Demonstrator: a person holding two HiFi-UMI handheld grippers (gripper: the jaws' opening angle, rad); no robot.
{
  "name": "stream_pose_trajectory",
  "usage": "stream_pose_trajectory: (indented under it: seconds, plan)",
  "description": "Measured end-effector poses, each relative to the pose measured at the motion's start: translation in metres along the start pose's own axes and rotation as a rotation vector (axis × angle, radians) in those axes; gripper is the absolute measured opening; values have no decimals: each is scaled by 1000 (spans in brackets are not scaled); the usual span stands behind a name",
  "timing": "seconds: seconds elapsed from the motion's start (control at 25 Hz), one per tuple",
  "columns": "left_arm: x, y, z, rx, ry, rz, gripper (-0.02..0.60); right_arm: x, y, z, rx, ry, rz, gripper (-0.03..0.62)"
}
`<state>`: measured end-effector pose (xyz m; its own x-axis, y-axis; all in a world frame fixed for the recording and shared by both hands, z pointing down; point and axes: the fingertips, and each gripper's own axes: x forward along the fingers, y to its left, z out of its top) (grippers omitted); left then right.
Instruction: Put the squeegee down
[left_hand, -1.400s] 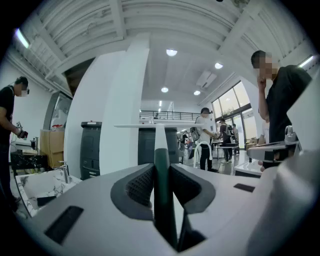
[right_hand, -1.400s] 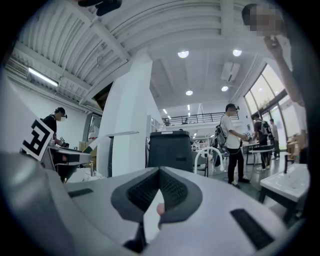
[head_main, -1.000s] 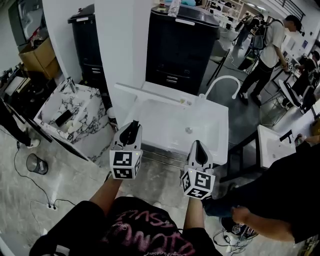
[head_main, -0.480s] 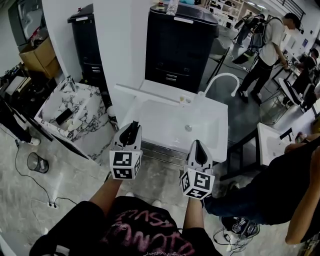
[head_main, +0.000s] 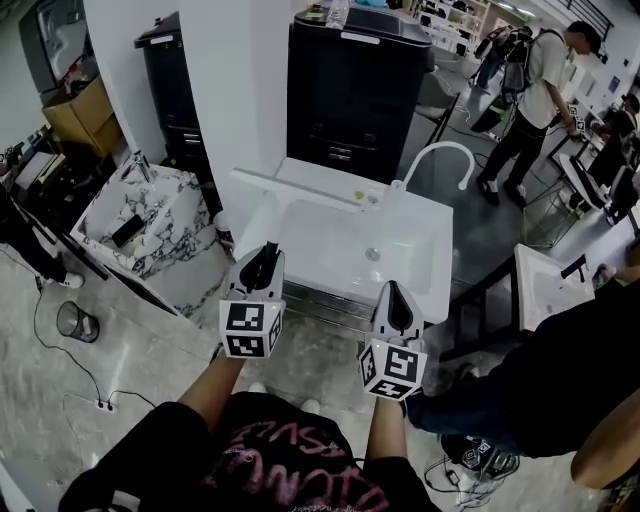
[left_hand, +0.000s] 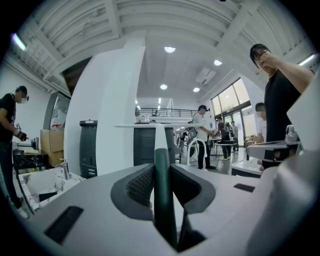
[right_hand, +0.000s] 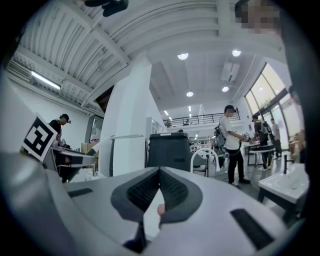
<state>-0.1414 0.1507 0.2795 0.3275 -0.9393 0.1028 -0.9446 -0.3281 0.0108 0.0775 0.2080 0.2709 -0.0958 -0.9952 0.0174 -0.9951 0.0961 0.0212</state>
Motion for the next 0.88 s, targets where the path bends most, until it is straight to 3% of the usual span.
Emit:
stream_pose_trajectory:
  seconds: [0.32, 0.88]
  plan:
    - [2, -26, -4, 10, -3, 31, 95, -5, -25, -11, 16, 13, 32, 21]
    - [20, -27, -5, 11, -13, 38, 95, 16, -33, -19, 26, 8, 39, 21]
